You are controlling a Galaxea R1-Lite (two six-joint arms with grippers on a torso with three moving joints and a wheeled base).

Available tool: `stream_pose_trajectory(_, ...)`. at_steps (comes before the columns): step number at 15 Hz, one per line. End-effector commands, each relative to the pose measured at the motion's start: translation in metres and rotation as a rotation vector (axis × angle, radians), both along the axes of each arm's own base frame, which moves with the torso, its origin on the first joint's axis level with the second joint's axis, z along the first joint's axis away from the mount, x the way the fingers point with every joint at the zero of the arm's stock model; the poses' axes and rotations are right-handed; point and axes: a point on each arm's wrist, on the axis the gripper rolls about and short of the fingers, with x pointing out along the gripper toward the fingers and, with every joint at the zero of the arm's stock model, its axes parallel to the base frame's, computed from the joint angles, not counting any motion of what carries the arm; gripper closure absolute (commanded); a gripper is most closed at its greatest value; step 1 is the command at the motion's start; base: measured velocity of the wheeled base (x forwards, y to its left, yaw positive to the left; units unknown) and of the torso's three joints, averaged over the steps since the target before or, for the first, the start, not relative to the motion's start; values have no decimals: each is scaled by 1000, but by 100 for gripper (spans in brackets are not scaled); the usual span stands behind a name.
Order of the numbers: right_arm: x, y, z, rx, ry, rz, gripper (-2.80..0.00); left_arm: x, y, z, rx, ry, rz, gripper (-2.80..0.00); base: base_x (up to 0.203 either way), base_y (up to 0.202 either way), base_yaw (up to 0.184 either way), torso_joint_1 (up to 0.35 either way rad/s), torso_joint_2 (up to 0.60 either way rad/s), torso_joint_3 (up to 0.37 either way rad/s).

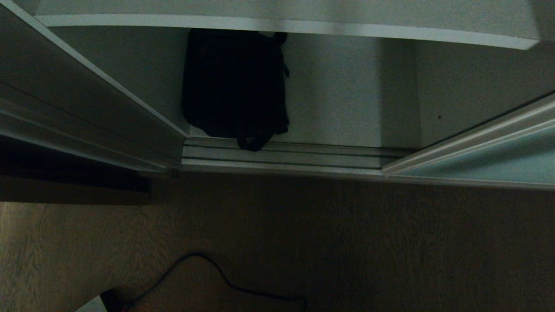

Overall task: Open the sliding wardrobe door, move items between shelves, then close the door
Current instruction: Place the bag on the higher shelf

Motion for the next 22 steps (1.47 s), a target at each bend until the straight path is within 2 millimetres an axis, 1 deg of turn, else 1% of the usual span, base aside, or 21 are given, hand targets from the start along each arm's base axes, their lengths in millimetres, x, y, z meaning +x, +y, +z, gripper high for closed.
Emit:
stream_pose_trajectory(1,0,0,0,0,-2,1,0,0,0,0,13,5,-2,0,0,0,0,0,0,0)
stream_pose_trajectory(3,0,0,0,0,-2,1,0,-1,0,4,25,-12,-10,0,0,0,0,0,0,0)
stream_pose_trajectory(5,0,0,0,0,0,1,0,-7,-1,23,25,-50,-58,0,0,0,0,0,0,0)
stream_pose_trajectory(6,0,0,0,0,0,1,0,-12,-2,38,26,-58,-105,0,0,0,0,0,0,0)
stream_pose_trajectory(7,0,0,0,0,-2,1,0,-11,-3,48,20,-19,-147,0,0,0,0,0,0,0)
stream_pose_trajectory(9,0,0,0,0,-2,1,0,6,-4,65,-42,116,-186,0,0,0,0,0,0,0)
stream_pose_trajectory(11,0,0,0,0,-2,1,0,31,-5,76,-128,280,-223,0,0,0,0,0,0,0)
stream_pose_trajectory(14,0,0,0,0,0,1,0,78,-8,81,-255,504,-291,0,0,0,0,0,0,0)
stream_pose_trajectory(15,0,0,0,0,-2,1,0,93,-9,78,-292,568,-313,0,0,0,0,0,0,0)
stream_pose_trajectory(18,0,0,0,0,-1,1,0,141,-13,62,-380,769,-360,0,0,0,0,0,0,0)
stream_pose_trajectory(20,0,0,0,0,0,1,0,174,-15,55,-425,839,-396,0,0,0,0,0,0,0)
stream_pose_trajectory(22,0,0,0,0,-2,1,0,208,-20,56,-439,860,-428,0,0,0,0,0,0,0)
